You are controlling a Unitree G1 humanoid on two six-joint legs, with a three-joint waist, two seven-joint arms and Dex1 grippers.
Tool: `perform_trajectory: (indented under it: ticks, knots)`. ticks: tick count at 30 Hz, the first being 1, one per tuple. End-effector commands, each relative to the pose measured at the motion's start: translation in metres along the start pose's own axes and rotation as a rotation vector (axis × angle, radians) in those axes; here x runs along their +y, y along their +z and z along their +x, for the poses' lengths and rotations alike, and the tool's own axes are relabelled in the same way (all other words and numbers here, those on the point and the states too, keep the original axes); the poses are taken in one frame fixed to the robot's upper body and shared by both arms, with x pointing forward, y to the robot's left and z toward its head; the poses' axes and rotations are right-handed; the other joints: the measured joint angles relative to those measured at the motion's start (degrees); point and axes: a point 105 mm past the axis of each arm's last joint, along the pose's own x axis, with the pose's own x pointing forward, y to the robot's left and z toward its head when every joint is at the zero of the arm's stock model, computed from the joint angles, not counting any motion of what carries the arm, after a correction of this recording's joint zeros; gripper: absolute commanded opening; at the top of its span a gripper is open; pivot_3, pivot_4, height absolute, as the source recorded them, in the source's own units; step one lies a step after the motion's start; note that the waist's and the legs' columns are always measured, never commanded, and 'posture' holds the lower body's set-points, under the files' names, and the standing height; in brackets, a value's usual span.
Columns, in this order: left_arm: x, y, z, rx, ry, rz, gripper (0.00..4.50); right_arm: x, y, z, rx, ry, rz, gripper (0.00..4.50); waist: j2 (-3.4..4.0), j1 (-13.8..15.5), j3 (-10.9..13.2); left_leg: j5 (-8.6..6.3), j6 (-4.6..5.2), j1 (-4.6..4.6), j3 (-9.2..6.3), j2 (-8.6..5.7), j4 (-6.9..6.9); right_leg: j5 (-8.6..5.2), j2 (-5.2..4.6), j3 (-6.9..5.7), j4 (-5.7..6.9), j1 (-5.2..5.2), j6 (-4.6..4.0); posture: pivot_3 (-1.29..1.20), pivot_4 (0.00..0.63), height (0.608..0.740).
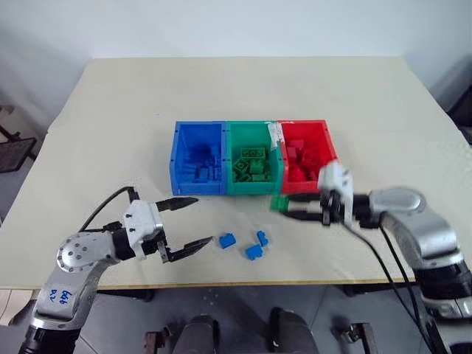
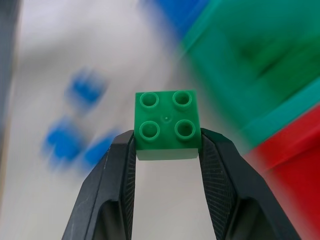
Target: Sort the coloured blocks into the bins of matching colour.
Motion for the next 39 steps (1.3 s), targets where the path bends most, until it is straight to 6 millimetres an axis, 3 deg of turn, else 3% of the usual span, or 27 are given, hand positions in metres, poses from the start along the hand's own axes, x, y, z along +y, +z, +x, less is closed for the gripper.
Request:
perform_trajectory:
  ticks: [1, 5, 9, 14, 17, 21, 27, 32, 36, 39]
  knots:
    - [-0.001, 0.003, -0.009, -0.005, 0.043, -0.005, 4.50, -0.018, 0.014, 0.011, -0.039, -0.074, 0.014, 1.43, 0.00, -0.25, 0.00, -0.01, -0.01, 0.01, -0.02, 0.00, -0.02, 0.00, 0.00, -0.01, 0.01, 0.00, 0.00, 0.00, 0.150, 0.740]
    - [0.001, -0.003, -0.020, 0.023, 0.102, -0.017, 4.50, -0.039, 0.019, 0.028, -0.041, -0.136, 0.002, 1.43, 0.00, -0.17, 0.00, -0.03, 0.00, -0.04, 0.01, -0.02, -0.05, 0.00, -0.01, -0.05, -0.01, -0.06, 0.00, 0.00, 0.150, 0.740]
    - [0.004, -0.006, -0.027, 0.040, 0.141, -0.010, 4.50, -0.050, 0.017, 0.038, -0.040, -0.142, -0.012, 2.82, 0.00, -0.14, 0.00, -0.03, 0.00, -0.07, -0.02, -0.03, -0.02, 0.00, -0.01, -0.07, 0.00, -0.06, 0.00, 0.00, 0.150, 0.740]
    - [0.003, -0.007, -0.028, 0.042, 0.140, -0.015, 4.50, -0.051, 0.018, 0.033, -0.073, -0.129, -0.065, 4.49, 0.01, -0.46, 0.01, -0.03, 0.00, -0.07, 0.00, -0.03, -0.04, 0.00, -0.01, -0.08, -0.02, -0.07, 0.01, 0.00, 0.150, 0.740]
    - [0.003, -0.008, -0.029, 0.041, 0.142, -0.016, 4.50, -0.038, 0.016, 0.021, -0.103, -0.069, -0.129, 4.49, 0.01, -0.33, 0.01, -0.03, 0.00, -0.07, 0.00, -0.01, -0.06, 0.00, 0.00, -0.09, -0.01, -0.09, 0.01, 0.00, 0.150, 0.740]
    - [0.010, -0.012, -0.032, 0.045, 0.135, -0.020, 4.50, 0.003, 0.020, -0.012, -0.222, 0.099, -0.151, 4.49, 0.02, 0.11, 0.02, -0.04, 0.01, -0.09, -0.05, -0.03, -0.05, 0.01, -0.01, -0.14, -0.06, -0.04, 0.02, 0.00, 0.150, 0.740]
    - [0.023, -0.026, -0.043, 0.135, 0.081, 0.004, 4.50, 0.025, -0.019, -0.056, -0.054, 0.046, -0.204, 4.49, 0.00, 0.22, 0.00, -0.05, 0.02, -0.06, 0.00, -0.01, -0.01, 0.00, -0.01, -0.12, -0.02, -0.01, 0.01, 0.00, 0.150, 0.740]
    - [0.039, -0.040, -0.062, 0.213, 0.060, 0.022, 4.50, 0.048, -0.036, -0.082, -0.013, 0.040, -0.277, 4.49, 0.00, -0.12, 0.01, -0.07, 0.05, -0.02, 0.13, -0.01, -0.04, 0.00, -0.01, -0.07, -0.13, 0.00, 0.01, 0.00, 0.150, 0.740]
    - [0.032, -0.037, -0.047, 0.201, -0.066, 0.041, 4.50, 0.054, -0.040, -0.087, 0.000, -0.001, -0.259, 4.49, 0.00, -0.10, 0.01, -0.08, 0.07, 0.04, 0.25, 0.00, -0.03, 0.00, -0.01, -0.01, -0.13, 0.00, 0.01, 0.00, 0.150, 0.740]
    - [0.018, -0.024, -0.020, 0.166, -0.191, 0.085, 4.50, 0.056, -0.045, -0.094, 0.020, -0.025, -0.237, 4.49, -0.01, 0.45, 0.01, -0.08, 0.07, 0.04, 0.24, 0.00, -0.03, 0.00, -0.02, 0.01, -0.11, 0.00, 0.01, 0.00, 0.150, 0.740]
